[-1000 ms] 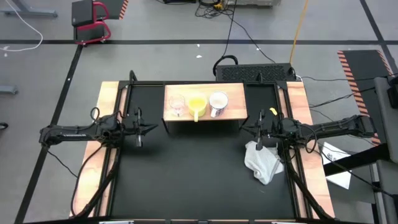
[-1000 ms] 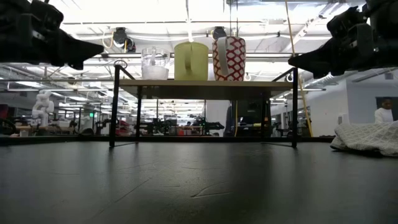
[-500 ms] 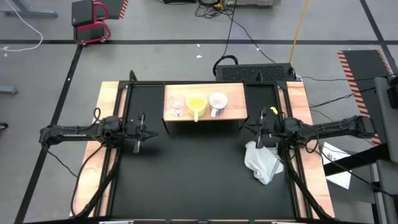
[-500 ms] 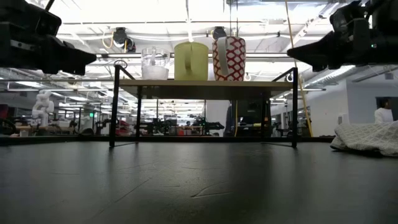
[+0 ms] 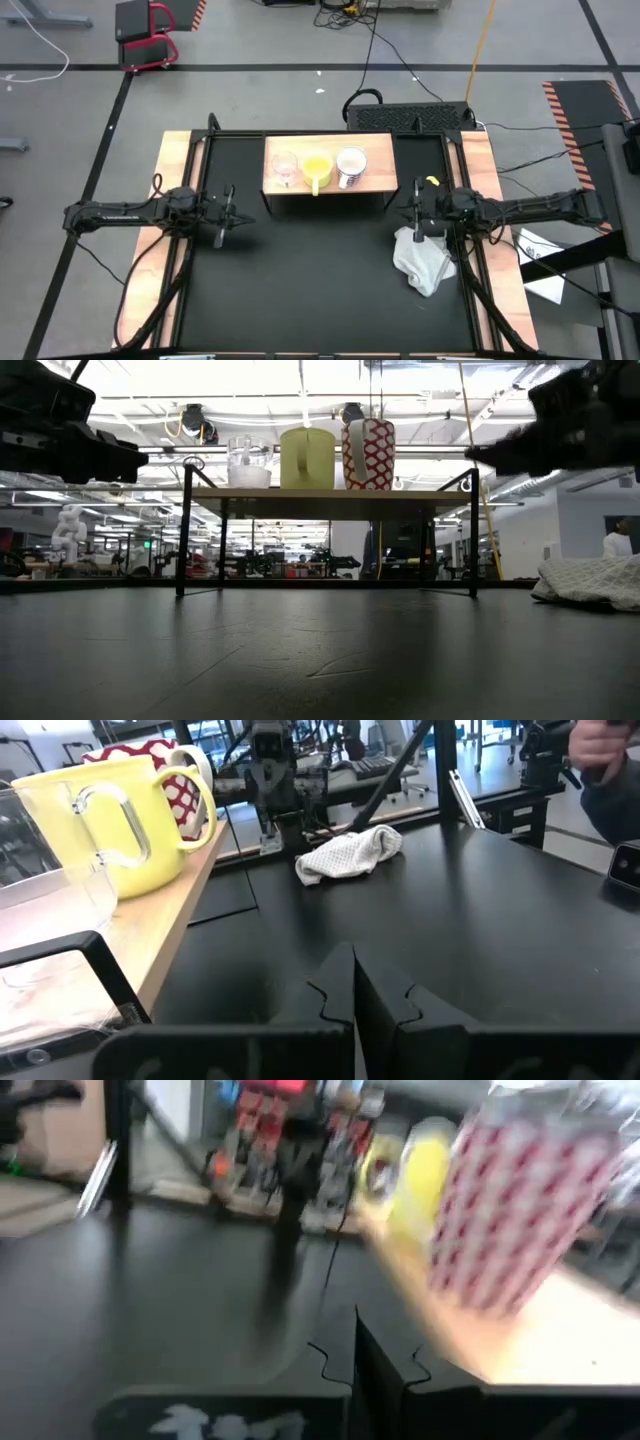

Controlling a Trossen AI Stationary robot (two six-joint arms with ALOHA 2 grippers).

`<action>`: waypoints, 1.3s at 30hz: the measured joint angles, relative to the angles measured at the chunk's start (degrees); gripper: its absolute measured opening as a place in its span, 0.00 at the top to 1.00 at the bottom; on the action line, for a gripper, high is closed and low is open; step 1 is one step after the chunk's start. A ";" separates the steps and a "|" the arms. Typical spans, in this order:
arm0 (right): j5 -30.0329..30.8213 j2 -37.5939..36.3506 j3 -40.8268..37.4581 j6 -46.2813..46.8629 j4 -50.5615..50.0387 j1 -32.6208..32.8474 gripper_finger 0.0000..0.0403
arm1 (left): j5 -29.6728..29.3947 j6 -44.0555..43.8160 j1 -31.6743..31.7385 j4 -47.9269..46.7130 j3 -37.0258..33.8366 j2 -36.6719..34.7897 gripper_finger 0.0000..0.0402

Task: Stack small to large cups/mugs on shelf
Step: Return to Home Position

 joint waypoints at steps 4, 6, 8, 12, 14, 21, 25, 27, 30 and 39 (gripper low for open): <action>6.05 -1.38 0.48 -1.17 2.65 0.34 1.00 | 0.02 0.31 0.00 -0.22 0.00 0.00 1.00; 7.39 -2.27 0.48 -1.90 1.58 -0.17 1.00 | 0.02 0.48 0.01 -0.60 0.00 0.00 1.00; 6.88 -3.02 0.15 -1.92 1.52 -0.94 1.00 | 0.10 0.97 0.00 -1.16 0.00 0.00 1.00; 6.92 -4.10 -0.69 -1.26 1.53 -3.31 1.00 | 1.80 2.51 0.01 -1.12 0.00 0.00 1.00; 6.35 -4.38 -0.99 0.35 1.36 -4.91 1.00 | 2.58 3.10 0.01 -1.12 0.02 0.00 1.00; -12.95 -4.66 -1.15 0.64 -4.71 -6.67 1.00 | 2.71 4.03 0.01 -1.23 0.04 2.22 1.00; -16.99 -5.49 -1.20 -0.03 -10.08 -6.65 1.00 | 2.69 4.86 0.00 -1.26 0.04 4.22 1.00; -17.12 -6.15 -1.20 0.55 -10.75 -6.65 1.00 | 2.69 4.47 0.00 -1.28 0.04 4.38 1.00; -17.12 -7.98 -1.25 0.68 -11.08 -6.65 1.00 | 2.69 4.25 -0.43 -1.26 0.04 4.21 1.00; -20.11 -16.86 -1.74 0.84 -10.89 -6.63 1.00 | 2.67 8.09 -4.33 2.02 0.04 4.19 1.00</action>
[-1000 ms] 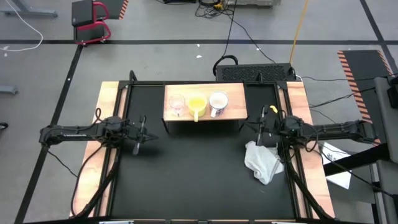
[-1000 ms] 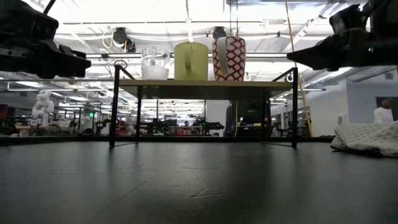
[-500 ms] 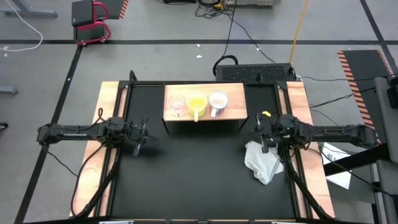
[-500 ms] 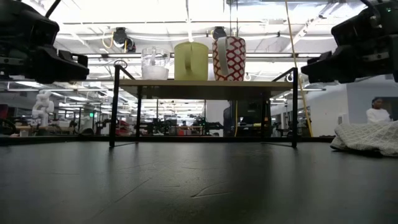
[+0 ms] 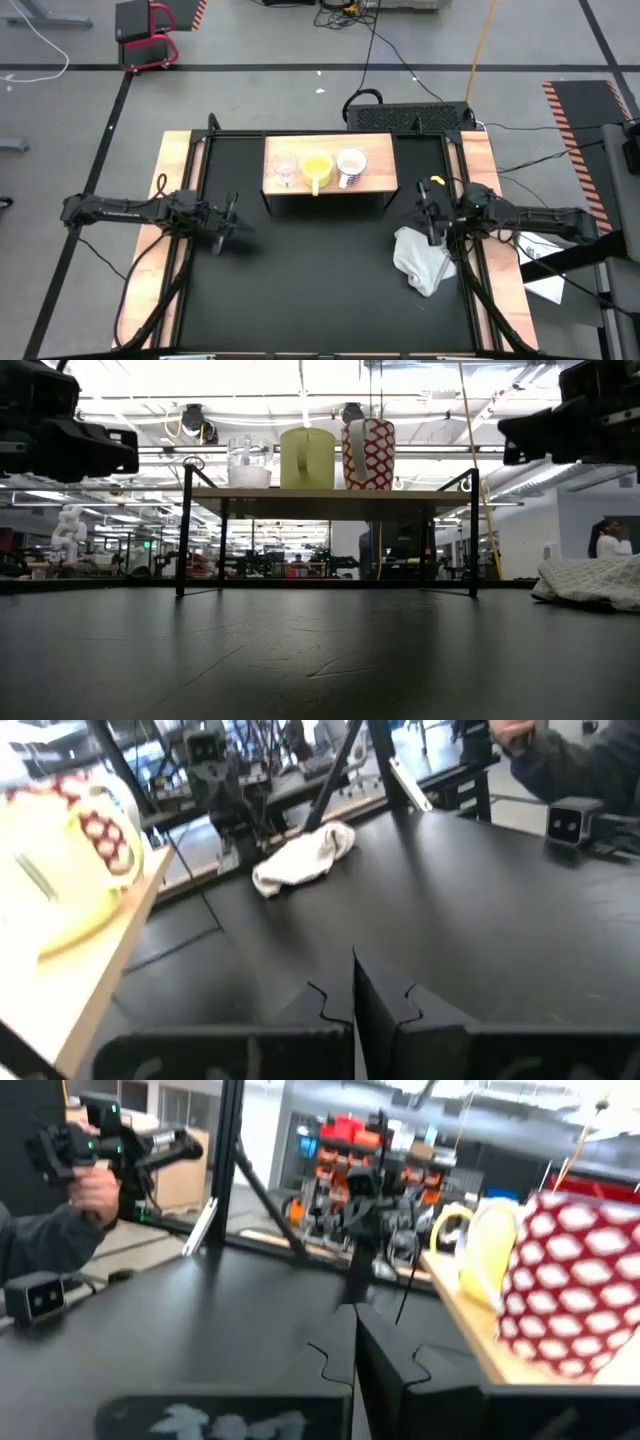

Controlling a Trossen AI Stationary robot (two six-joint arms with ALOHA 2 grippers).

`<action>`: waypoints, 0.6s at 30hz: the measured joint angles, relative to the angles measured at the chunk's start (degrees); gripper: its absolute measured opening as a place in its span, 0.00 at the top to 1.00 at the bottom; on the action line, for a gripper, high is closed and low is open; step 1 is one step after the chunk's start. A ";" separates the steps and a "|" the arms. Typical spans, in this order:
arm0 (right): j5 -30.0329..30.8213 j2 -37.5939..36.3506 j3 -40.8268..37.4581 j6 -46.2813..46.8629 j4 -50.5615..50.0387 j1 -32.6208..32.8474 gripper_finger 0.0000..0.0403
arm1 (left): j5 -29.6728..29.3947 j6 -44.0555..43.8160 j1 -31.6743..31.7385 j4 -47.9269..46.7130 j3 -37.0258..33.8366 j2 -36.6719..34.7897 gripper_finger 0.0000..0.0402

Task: Stack small to large cups/mugs on shelf
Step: Return to Home Position

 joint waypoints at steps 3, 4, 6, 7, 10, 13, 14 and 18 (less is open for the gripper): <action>-0.02 -2.28 -1.27 0.85 0.99 0.00 1.00 | -0.18 0.34 -0.84 1.36 0.00 0.01 1.00; -0.02 -2.97 -1.73 1.44 1.61 0.00 1.00 | -0.20 0.52 -1.12 2.17 0.00 0.00 1.00; -0.02 -4.38 -1.67 1.71 0.78 0.00 1.00 | -0.43 1.83 -1.63 3.76 0.00 -0.02 1.00; 0.02 -4.92 -1.67 1.74 0.29 0.00 1.00 | -1.07 2.43 -1.95 4.41 0.00 0.00 1.00; 0.02 -6.54 -1.67 1.64 -0.31 0.00 1.00 | -2.20 3.97 -2.34 6.26 0.00 -0.02 1.00; 0.04 -7.32 -1.69 1.60 -1.33 0.00 1.00 | -3.31 5.25 -2.32 6.72 0.00 0.00 1.00; 0.06 -7.49 -1.69 1.59 -1.37 0.00 1.00 | -3.95 5.67 -2.29 7.04 0.00 -0.02 1.00; 0.19 -7.54 -1.69 1.44 -1.69 -0.05 1.00 | -5.11 8.05 -2.27 8.19 0.00 0.01 1.00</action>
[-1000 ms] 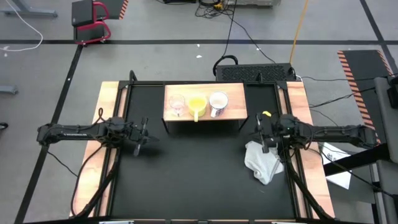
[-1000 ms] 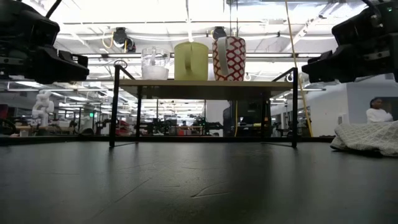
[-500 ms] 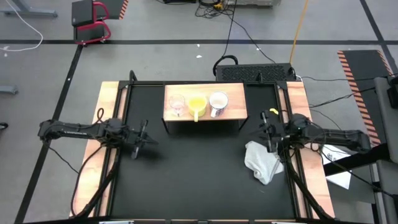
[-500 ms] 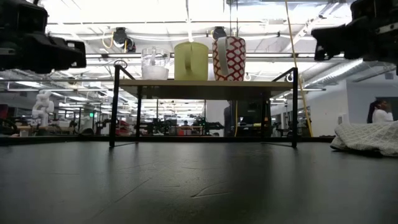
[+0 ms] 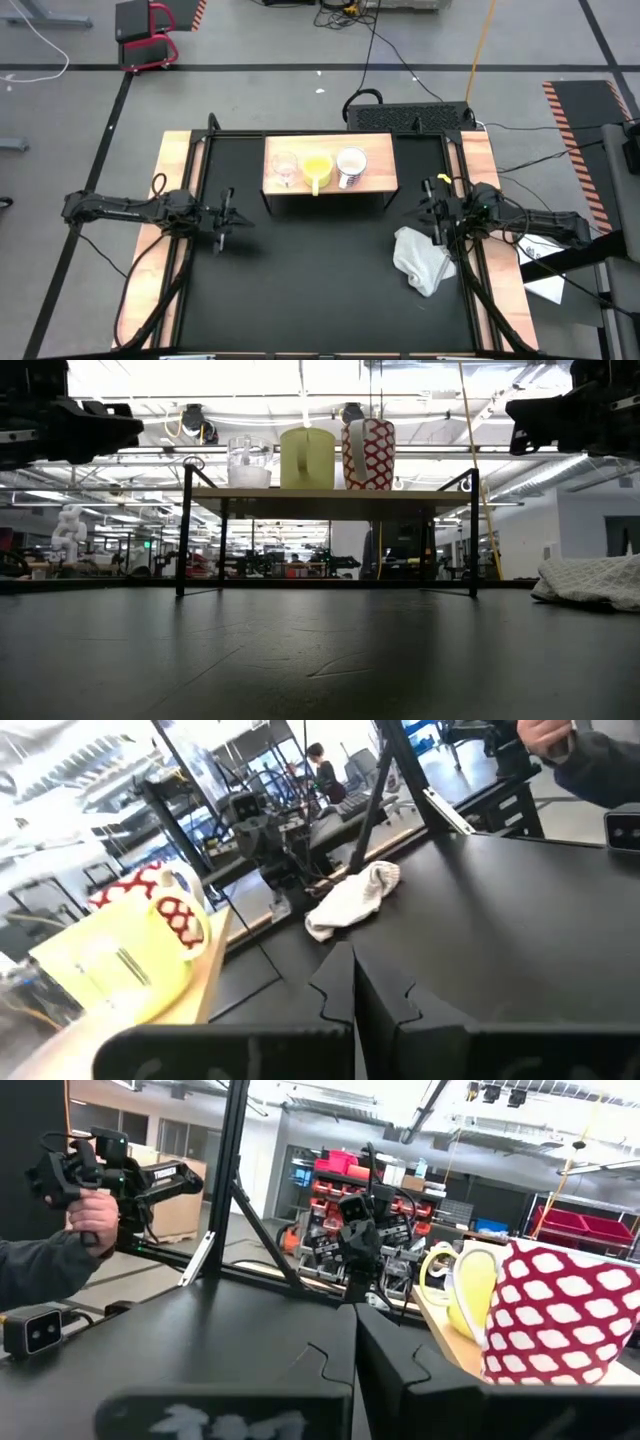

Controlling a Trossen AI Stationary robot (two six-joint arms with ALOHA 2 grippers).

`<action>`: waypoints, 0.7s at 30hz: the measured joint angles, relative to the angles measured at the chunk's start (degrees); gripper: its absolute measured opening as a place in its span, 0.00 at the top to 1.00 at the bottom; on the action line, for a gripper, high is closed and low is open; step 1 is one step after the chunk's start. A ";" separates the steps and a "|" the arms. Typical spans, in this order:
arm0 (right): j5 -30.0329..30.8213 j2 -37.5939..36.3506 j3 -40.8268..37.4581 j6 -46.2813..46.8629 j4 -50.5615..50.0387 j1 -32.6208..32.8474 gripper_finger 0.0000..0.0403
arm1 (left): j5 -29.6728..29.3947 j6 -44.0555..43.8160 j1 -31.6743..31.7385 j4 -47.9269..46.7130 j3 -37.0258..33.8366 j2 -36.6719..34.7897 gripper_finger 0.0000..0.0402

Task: Stack small to large cups/mugs on shelf
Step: Return to Home Position

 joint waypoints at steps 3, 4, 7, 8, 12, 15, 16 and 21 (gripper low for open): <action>1.02 0.00 0.00 -0.57 -0.15 -0.02 1.00 | -2.61 -0.05 0.47 1.94 0.00 -0.02 1.00; 1.68 0.00 0.00 -0.60 -0.23 -0.03 1.00 | -4.05 -0.78 0.91 2.23 0.00 -0.02 1.00; 1.97 0.02 0.00 -1.26 -0.64 -0.04 1.00 | -5.20 -2.88 2.65 1.81 0.00 0.00 1.00; 1.98 0.02 0.00 -1.25 -0.65 -0.04 1.00 | -5.08 -3.31 3.27 1.48 0.00 -0.02 1.00; 1.97 0.02 0.00 -1.21 -2.34 -0.04 1.00 | 1.39 -5.22 5.34 -0.92 0.00 -0.01 1.00; 1.97 0.03 0.00 -0.80 -4.07 -0.04 1.00 | 4.48 -7.01 6.05 -2.78 0.00 0.00 1.00; 1.97 0.02 0.00 -0.52 -4.37 -0.04 1.00 | 4.48 -7.80 6.27 -3.06 0.00 0.00 1.00; 1.81 0.04 0.00 0.23 -5.74 -0.04 1.00 | 7.64 -9.36 6.32 -4.91 0.00 0.00 1.00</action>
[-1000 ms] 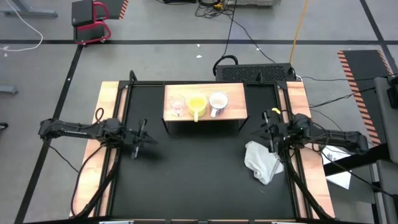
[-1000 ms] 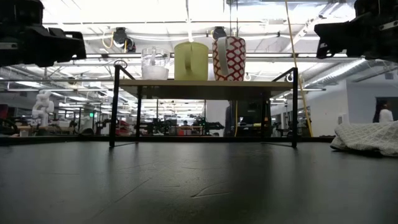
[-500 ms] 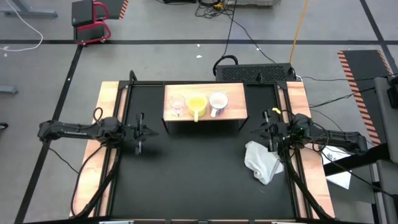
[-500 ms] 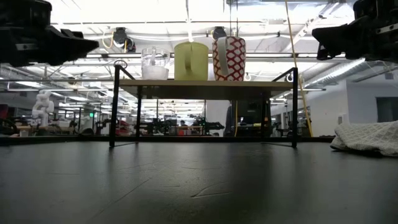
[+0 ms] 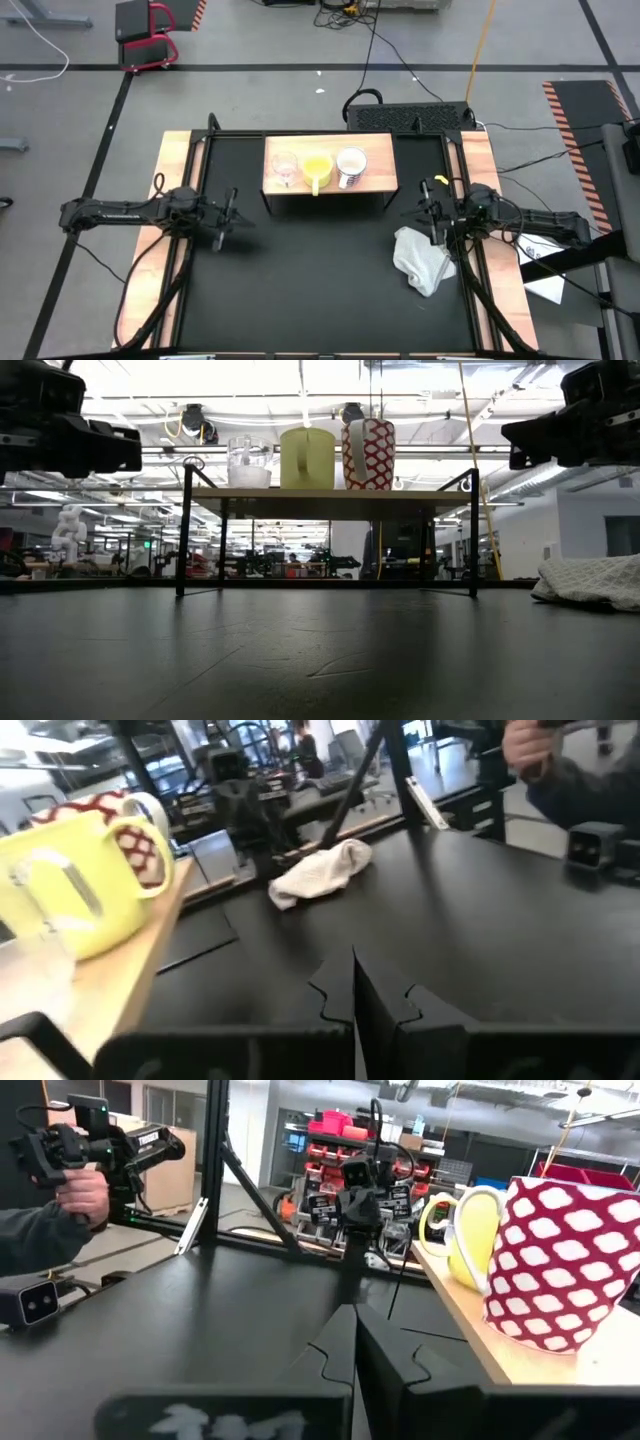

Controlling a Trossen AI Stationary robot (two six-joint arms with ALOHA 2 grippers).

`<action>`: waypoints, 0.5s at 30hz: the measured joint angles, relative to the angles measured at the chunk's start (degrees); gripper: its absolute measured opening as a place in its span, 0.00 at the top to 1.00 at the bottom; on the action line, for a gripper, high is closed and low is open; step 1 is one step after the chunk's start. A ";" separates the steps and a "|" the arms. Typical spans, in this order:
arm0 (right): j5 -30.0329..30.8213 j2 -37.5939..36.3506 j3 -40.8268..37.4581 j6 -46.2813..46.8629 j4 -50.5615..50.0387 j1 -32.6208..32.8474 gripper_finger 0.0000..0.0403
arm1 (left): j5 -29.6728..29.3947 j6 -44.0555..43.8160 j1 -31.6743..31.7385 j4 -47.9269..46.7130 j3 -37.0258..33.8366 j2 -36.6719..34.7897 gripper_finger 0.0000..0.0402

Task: Stack small to large cups/mugs on shelf
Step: Return to Home Position

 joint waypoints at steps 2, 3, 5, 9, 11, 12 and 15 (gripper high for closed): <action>0.00 -0.02 0.00 0.10 -0.25 0.00 1.00 | 0.30 -0.66 0.00 -0.89 0.00 -0.02 1.00; 0.00 -0.01 0.00 0.10 -0.49 0.00 1.00 | 0.30 -0.81 0.00 -1.55 0.00 0.00 1.00; -0.03 -0.02 0.00 0.12 -0.43 0.00 1.00 | 0.30 -0.89 0.00 -2.27 0.00 0.00 1.00; -0.03 -0.02 0.00 0.12 -0.35 0.00 1.00 | 0.30 -1.03 0.00 -2.28 0.00 0.00 1.00; -0.03 -0.02 0.00 0.13 -0.35 0.00 1.00 | 0.30 -1.39 0.00 -2.28 0.00 0.00 1.00; -0.03 -0.02 0.00 0.13 -0.34 0.00 1.00 | 0.30 -1.53 0.00 -2.28 0.00 0.00 1.00; -0.05 -0.02 0.00 0.14 -0.31 0.00 1.00 | 0.30 -1.99 0.00 -2.29 0.00 0.00 1.00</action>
